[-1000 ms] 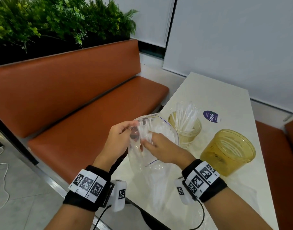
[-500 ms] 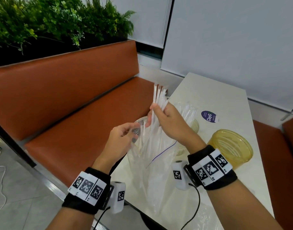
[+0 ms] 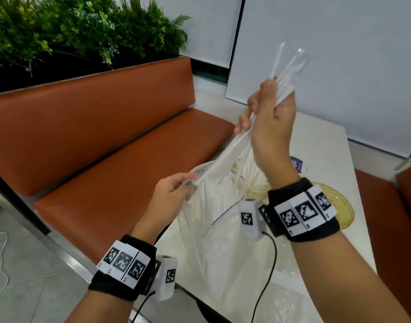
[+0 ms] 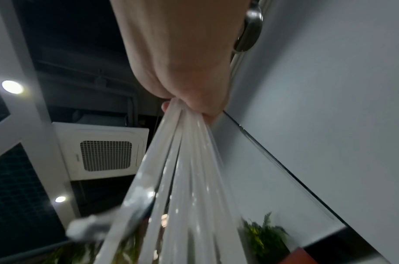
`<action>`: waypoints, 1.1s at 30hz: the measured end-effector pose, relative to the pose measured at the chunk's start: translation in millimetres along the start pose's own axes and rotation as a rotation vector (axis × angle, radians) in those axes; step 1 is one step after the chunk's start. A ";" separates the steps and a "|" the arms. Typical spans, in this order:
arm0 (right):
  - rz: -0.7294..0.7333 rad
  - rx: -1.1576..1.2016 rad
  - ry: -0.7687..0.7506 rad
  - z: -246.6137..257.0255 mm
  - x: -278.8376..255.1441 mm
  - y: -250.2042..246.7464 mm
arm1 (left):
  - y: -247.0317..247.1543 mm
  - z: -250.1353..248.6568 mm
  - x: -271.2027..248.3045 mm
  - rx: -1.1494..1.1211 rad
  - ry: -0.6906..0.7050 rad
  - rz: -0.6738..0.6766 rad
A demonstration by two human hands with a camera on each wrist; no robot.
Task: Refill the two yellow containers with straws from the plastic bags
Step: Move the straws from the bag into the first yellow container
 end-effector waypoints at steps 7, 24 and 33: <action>-0.245 -0.069 -0.218 14.7 63.2 -32.3 | -2.0 -2.8 -2.3 0.075 -0.003 -0.020; -0.107 -0.489 0.272 -165.4 -23.8 -96.0 | 0.3 -10.9 -0.7 0.186 0.042 -0.013; -0.134 -0.359 0.180 -145.0 -10.5 -105.1 | 1.3 -14.1 -0.8 0.226 0.073 -0.019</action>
Point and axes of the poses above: each hand's wrist, its own x-axis towards the middle knuckle, its own y-axis out of the palm, z = x × y, the point moved 2 cm from there along x, towards the middle knuckle, and after that the axes turned 14 degrees about -y, right-handed, at the moved point
